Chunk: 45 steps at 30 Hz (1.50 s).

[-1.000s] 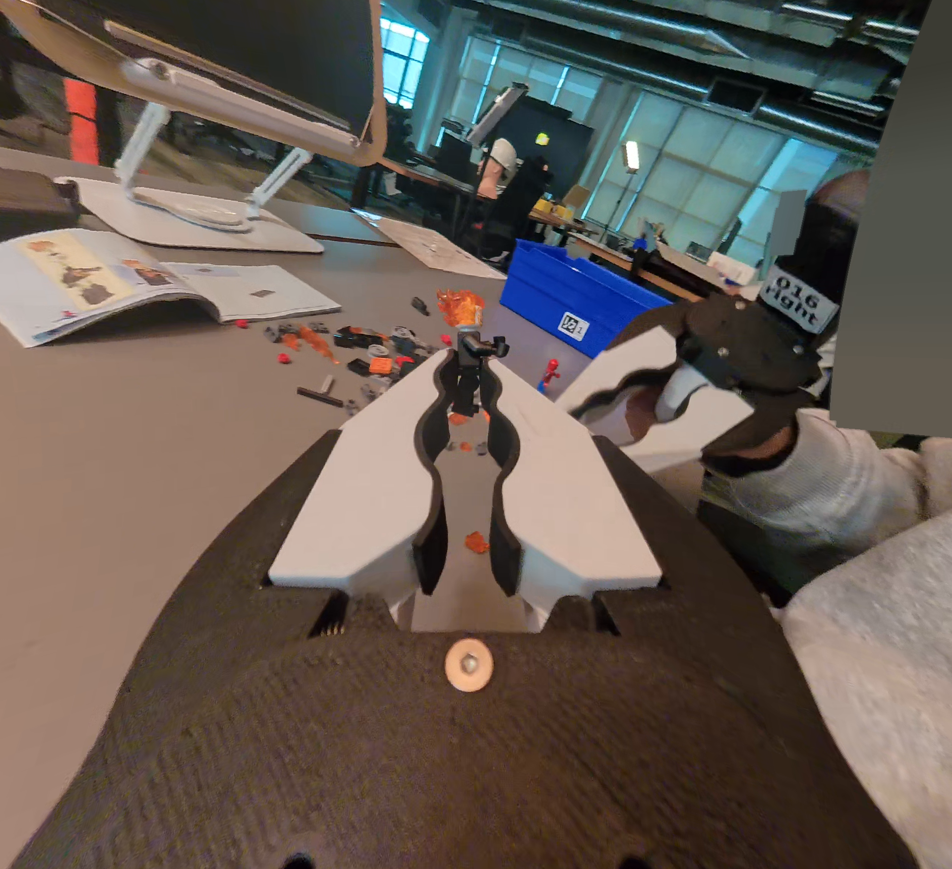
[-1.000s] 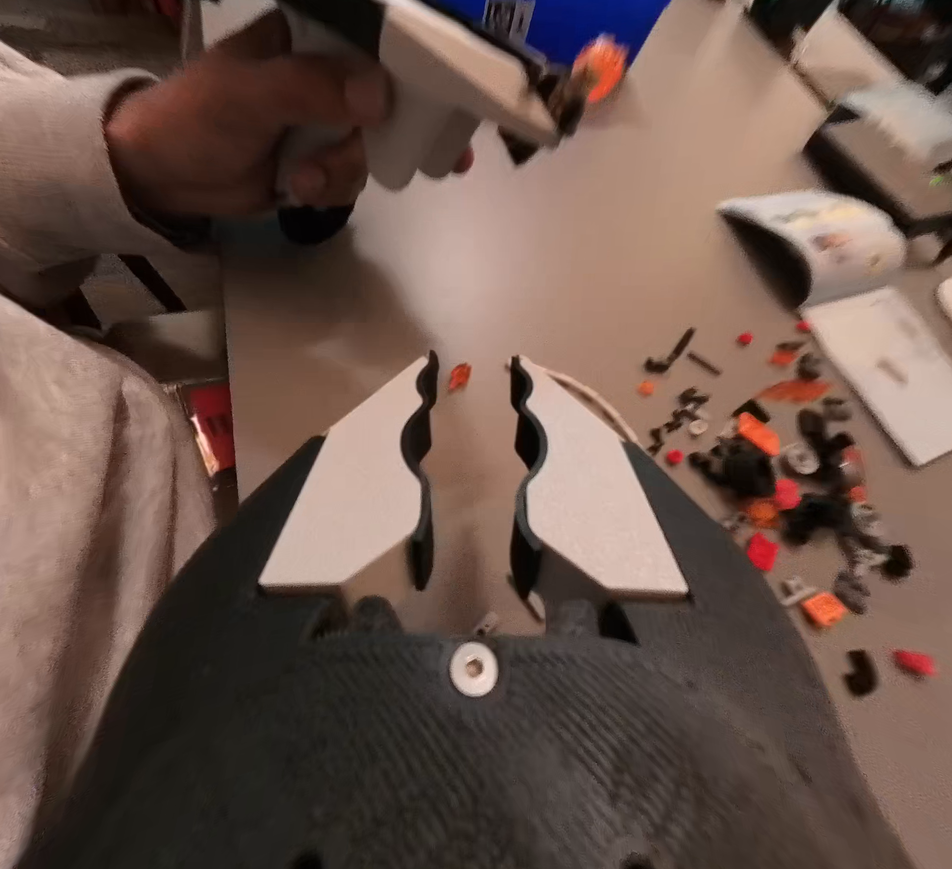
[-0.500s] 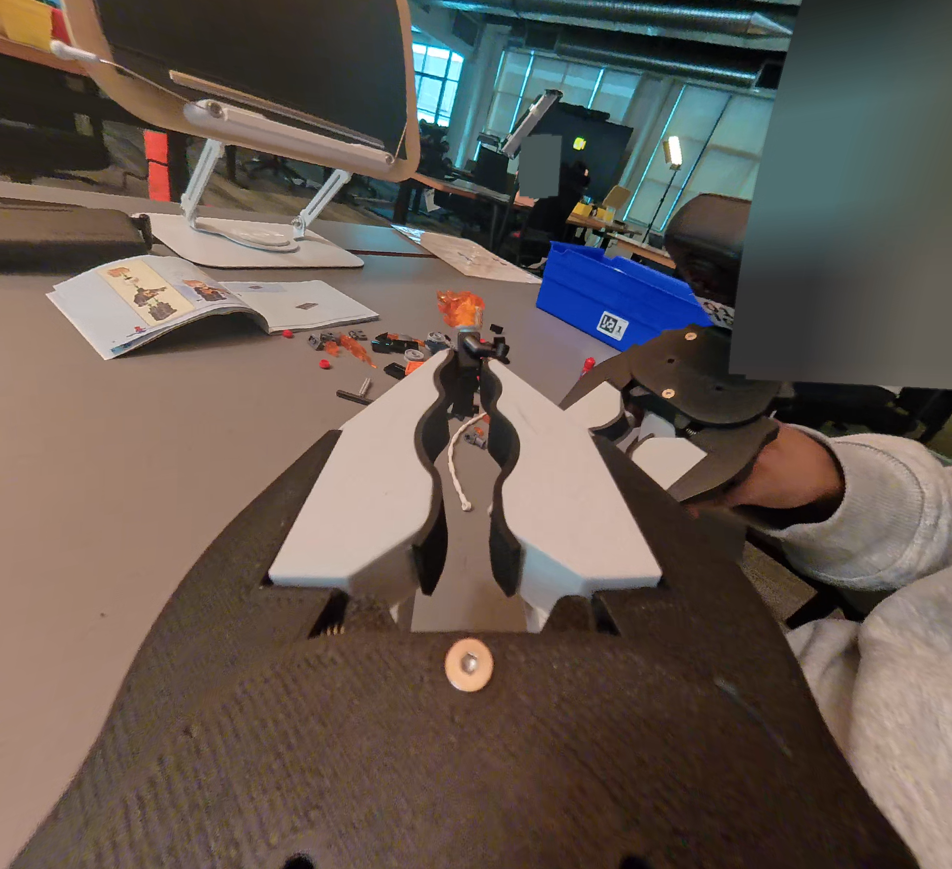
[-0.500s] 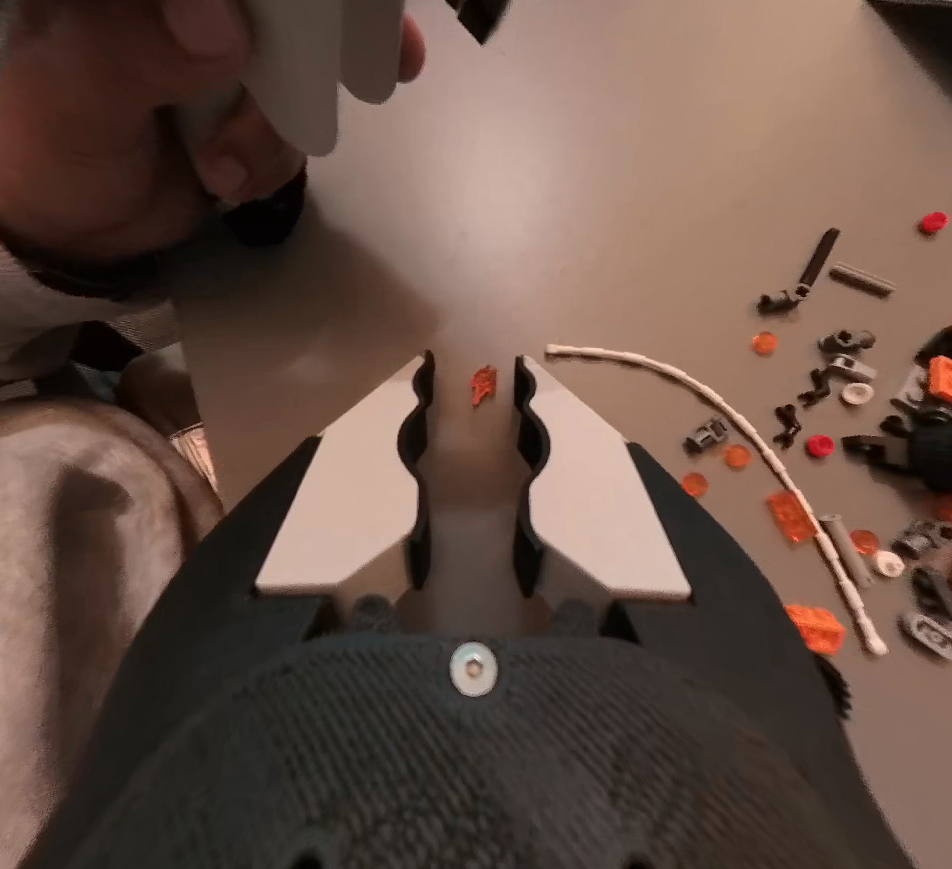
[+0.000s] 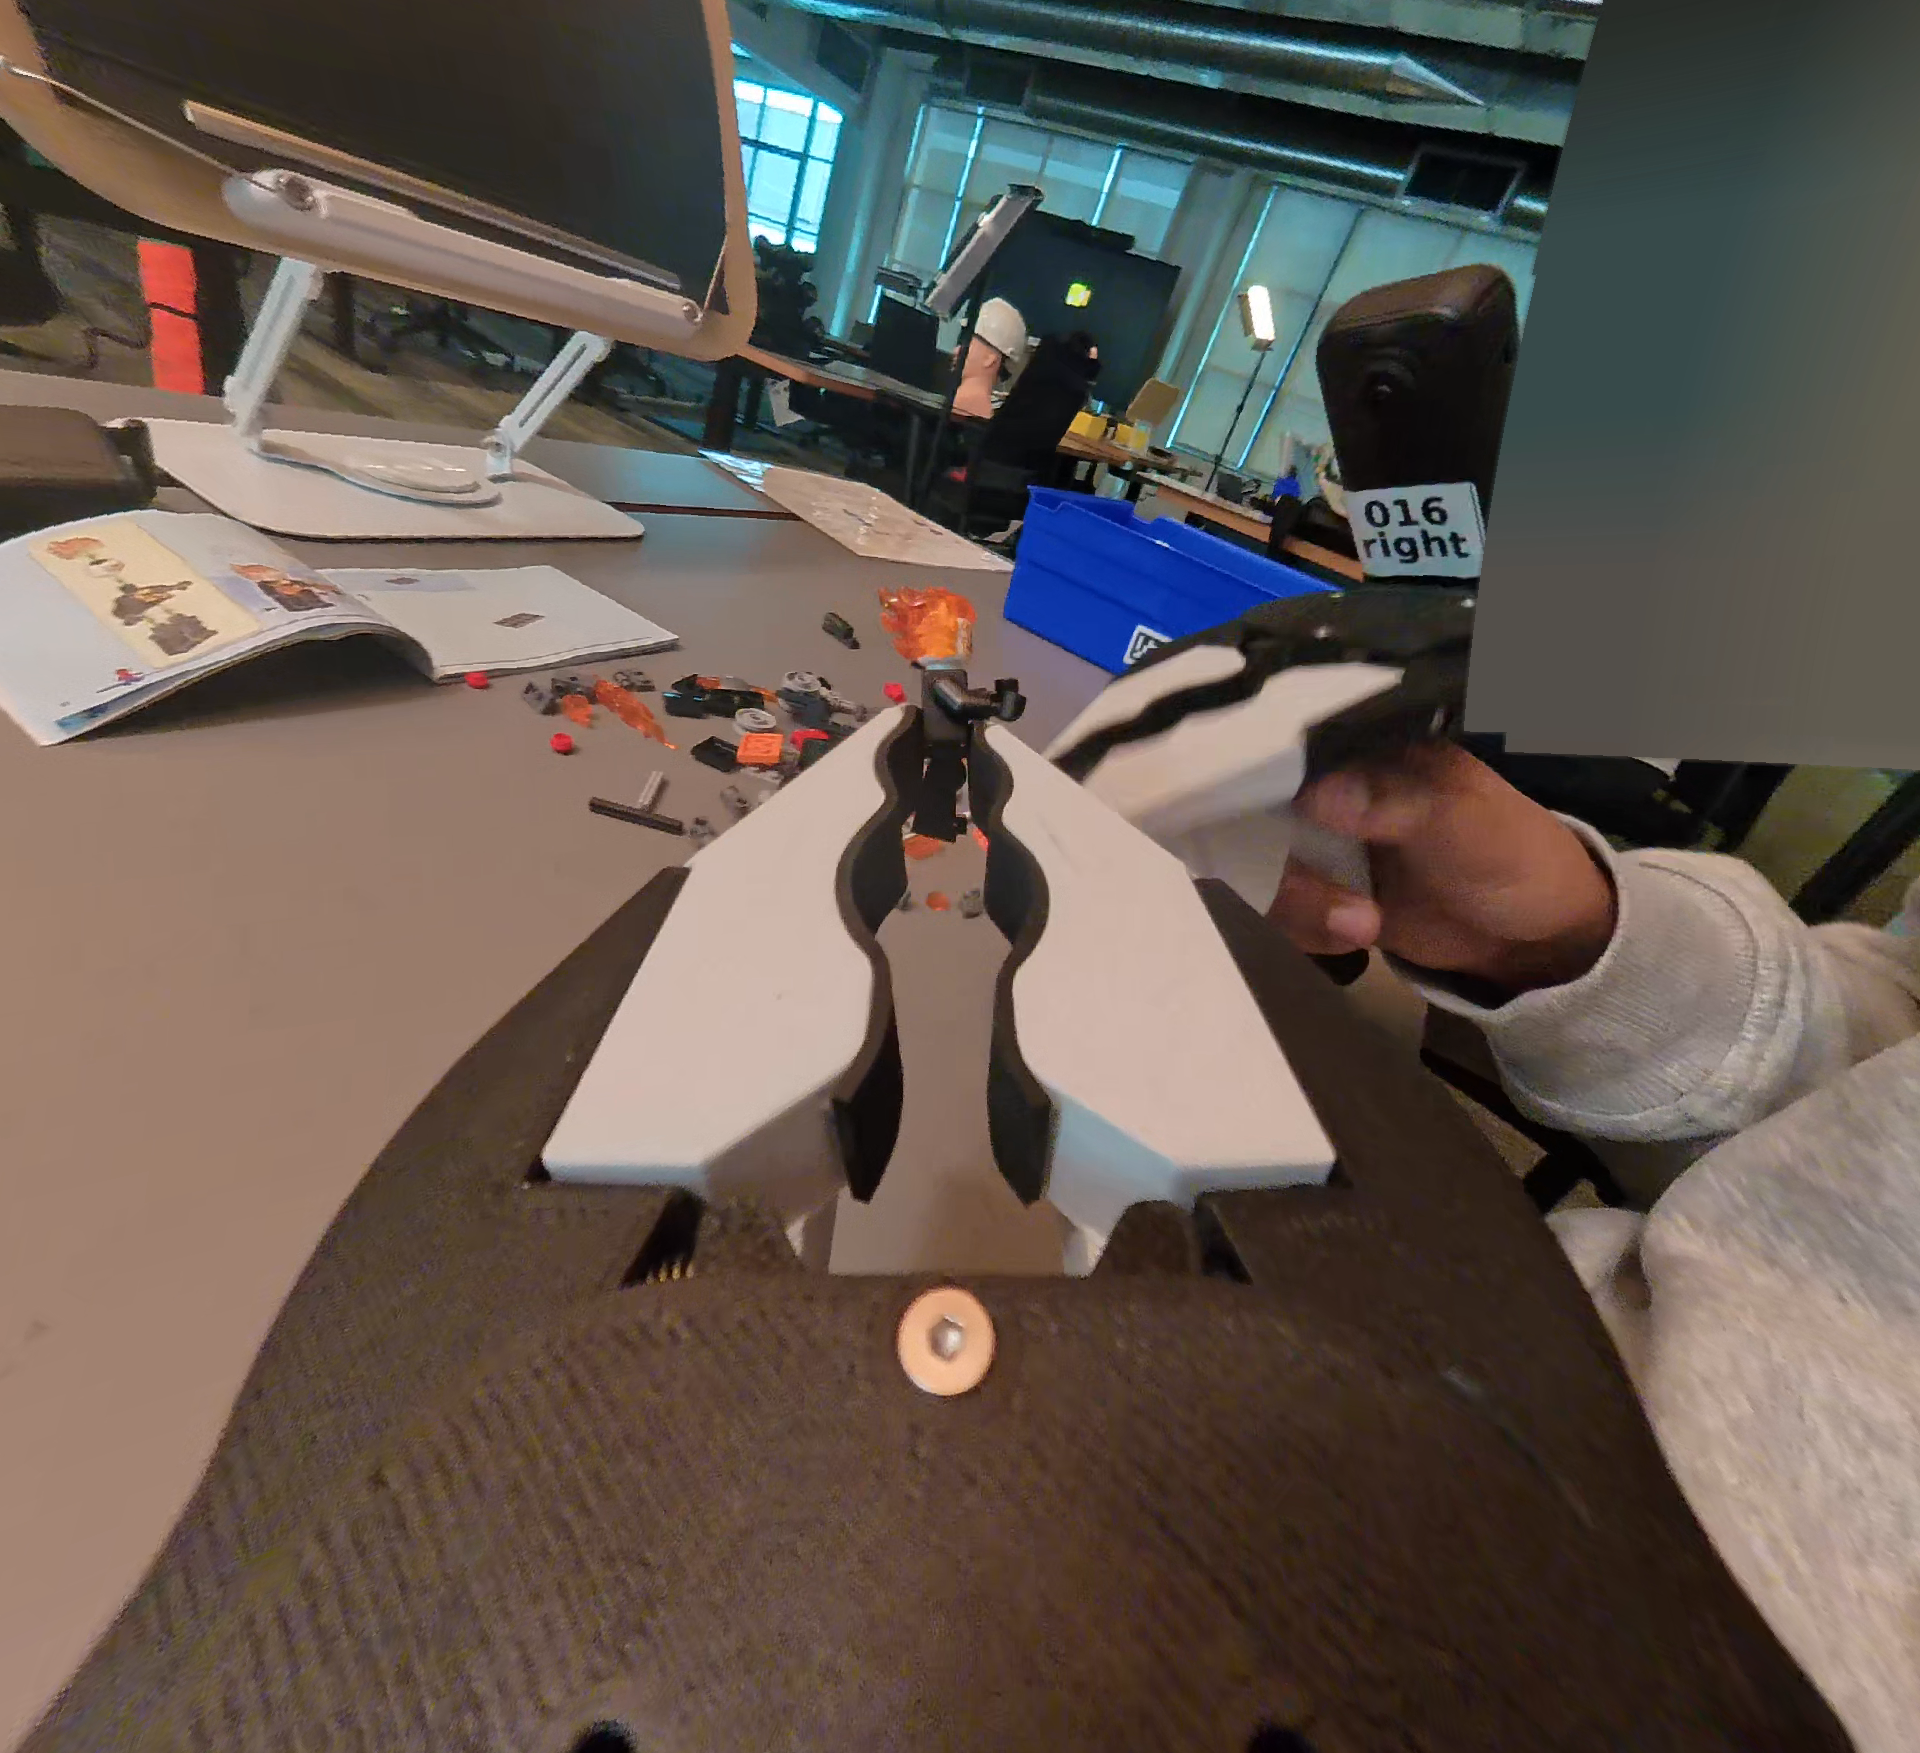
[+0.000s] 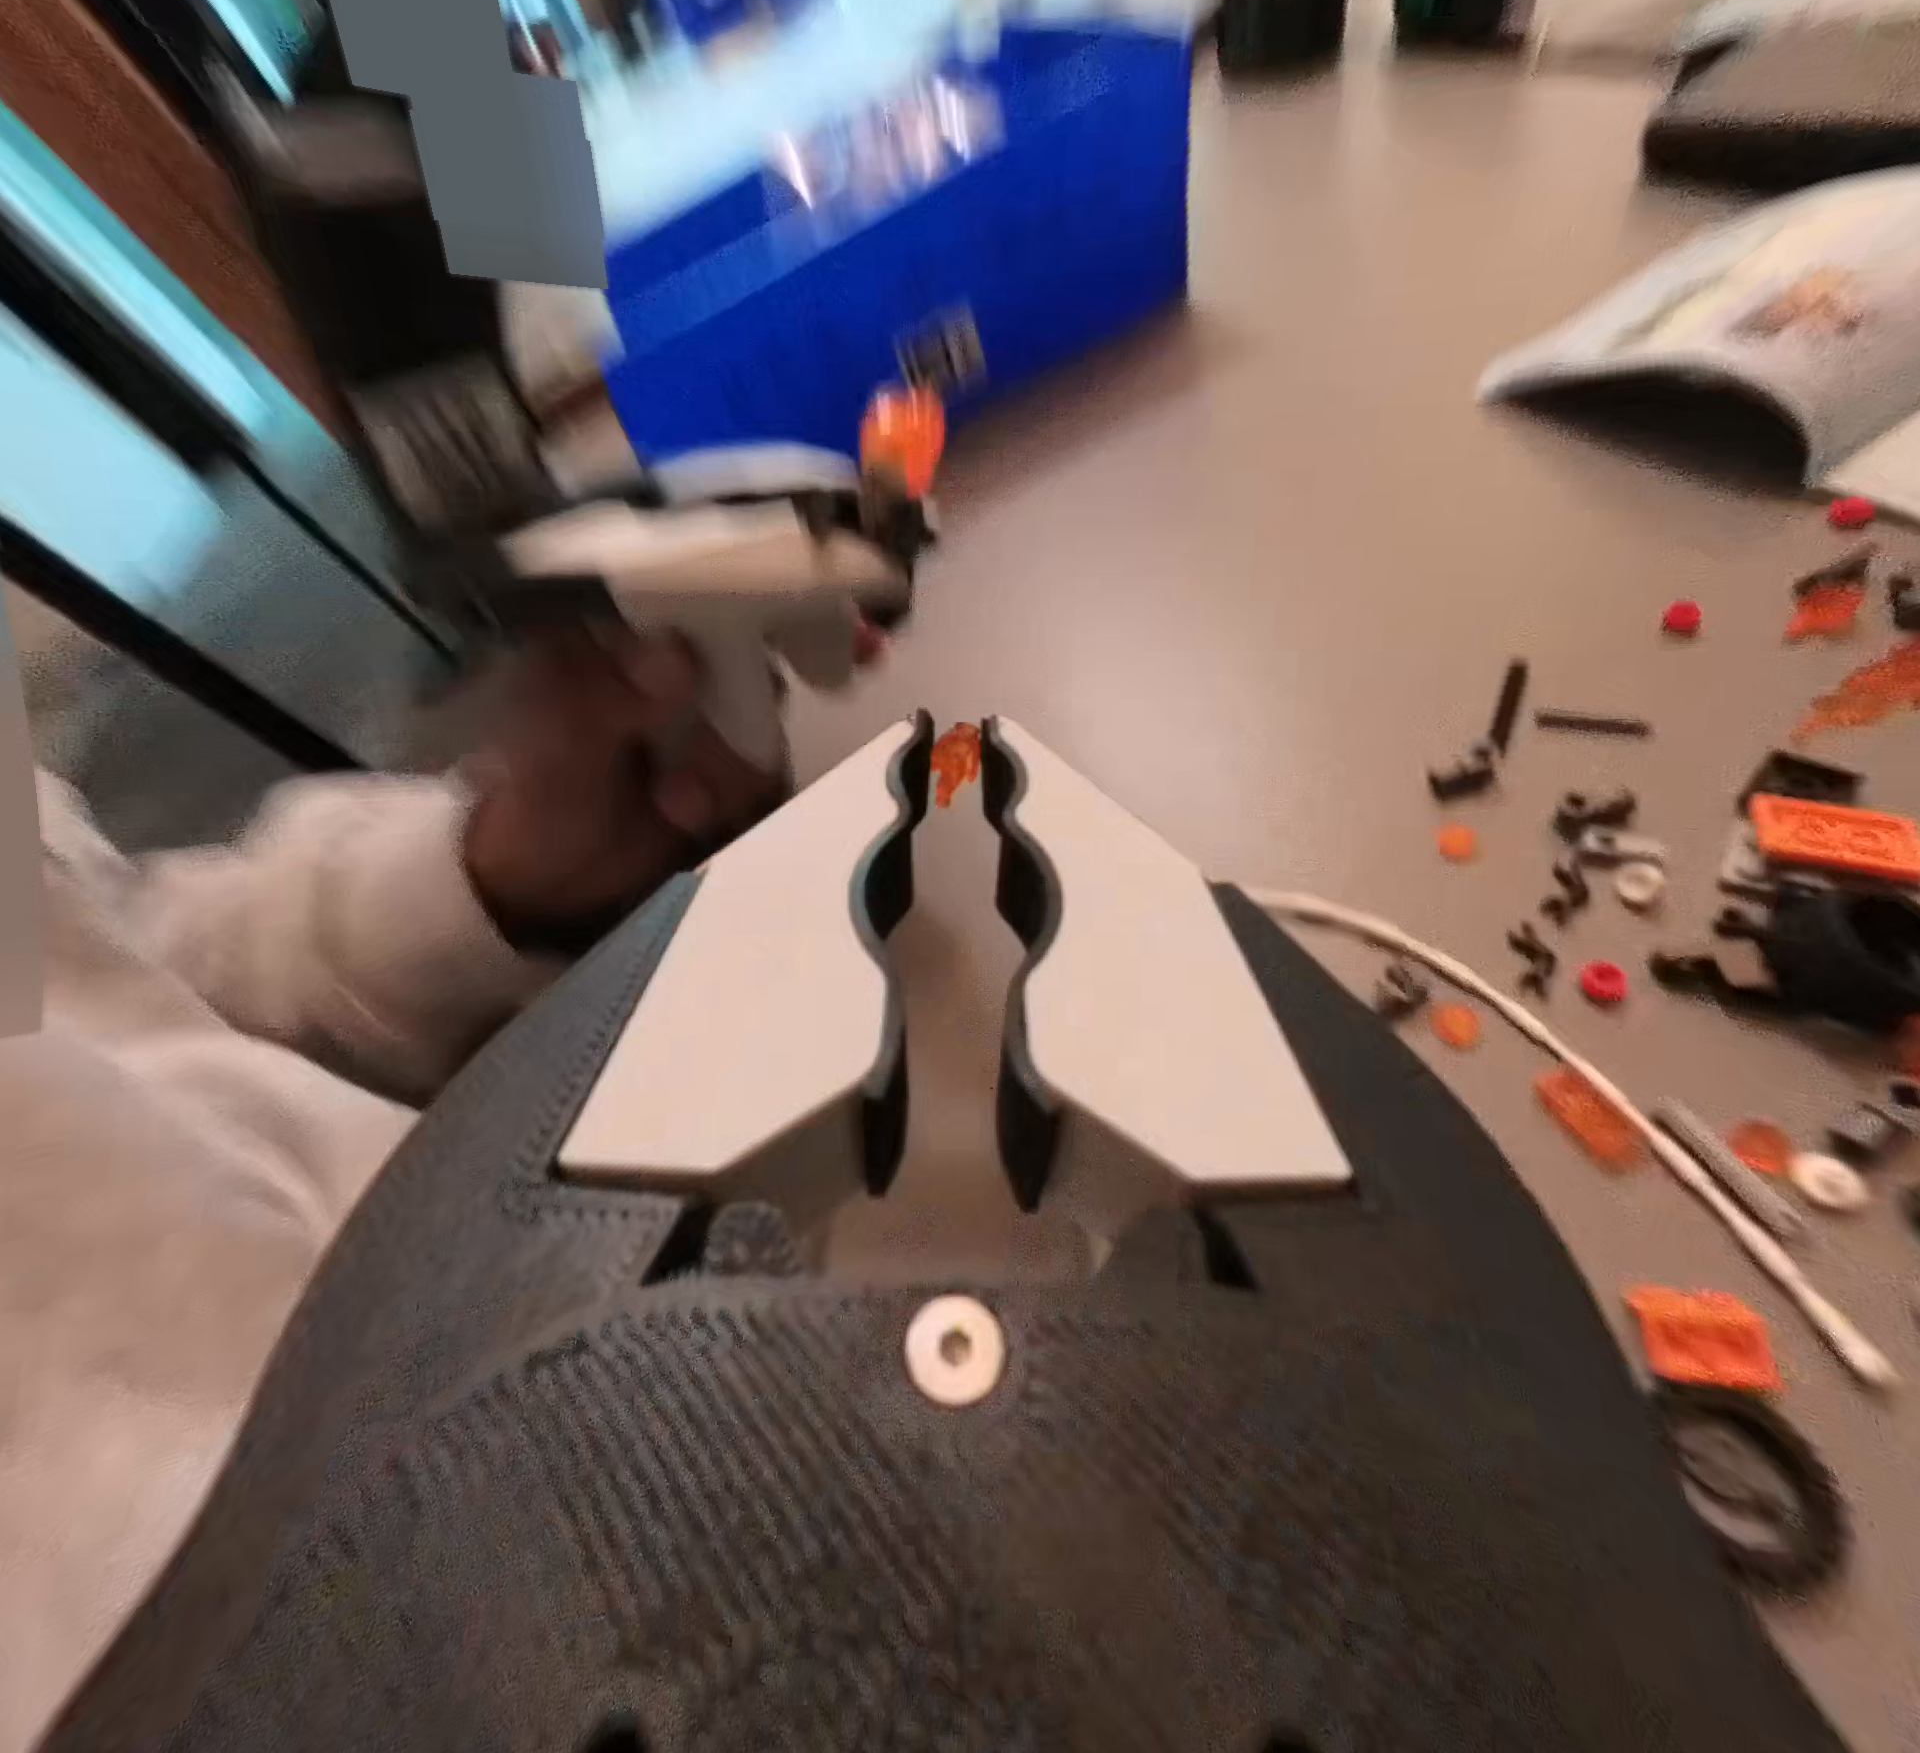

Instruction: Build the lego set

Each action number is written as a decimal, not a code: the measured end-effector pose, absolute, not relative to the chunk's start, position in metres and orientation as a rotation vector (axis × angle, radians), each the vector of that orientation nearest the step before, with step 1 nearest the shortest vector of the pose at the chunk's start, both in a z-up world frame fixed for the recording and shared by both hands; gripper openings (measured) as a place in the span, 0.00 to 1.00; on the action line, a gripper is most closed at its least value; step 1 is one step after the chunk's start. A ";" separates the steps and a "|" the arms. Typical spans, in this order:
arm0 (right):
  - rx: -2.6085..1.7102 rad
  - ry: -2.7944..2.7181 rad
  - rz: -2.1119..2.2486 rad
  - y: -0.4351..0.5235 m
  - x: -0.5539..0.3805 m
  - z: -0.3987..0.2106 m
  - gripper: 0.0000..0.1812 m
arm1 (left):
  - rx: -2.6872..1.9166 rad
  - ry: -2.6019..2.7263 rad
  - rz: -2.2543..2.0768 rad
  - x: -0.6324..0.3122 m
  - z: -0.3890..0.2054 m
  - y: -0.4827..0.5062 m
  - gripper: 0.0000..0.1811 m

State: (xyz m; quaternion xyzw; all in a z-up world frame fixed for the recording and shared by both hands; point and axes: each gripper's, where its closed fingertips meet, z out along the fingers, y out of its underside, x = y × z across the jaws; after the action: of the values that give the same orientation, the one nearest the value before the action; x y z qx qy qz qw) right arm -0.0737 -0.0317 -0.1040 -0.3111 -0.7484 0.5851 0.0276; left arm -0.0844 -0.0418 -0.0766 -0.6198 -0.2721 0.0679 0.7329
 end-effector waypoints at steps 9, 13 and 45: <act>-1.058 -1.640 2.631 0.003 -0.070 -0.022 0.03 | -0.849 -0.655 -0.597 -0.055 -0.052 -0.006 0.02; -1.028 -1.584 2.673 0.000 -0.064 -0.019 0.03 | -0.634 -0.656 -0.881 -0.048 -0.046 -0.004 0.02; -0.824 -1.674 2.453 -0.015 -0.047 -0.021 0.01 | -0.592 -0.676 -0.993 -0.045 -0.037 -0.011 0.02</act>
State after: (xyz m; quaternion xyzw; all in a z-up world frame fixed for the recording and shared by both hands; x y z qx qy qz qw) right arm -0.0473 -0.0154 -0.0212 -0.2671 -0.5430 0.7955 0.0297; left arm -0.0449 -0.0114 -0.0370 -0.2744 -0.3131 -0.4604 0.7840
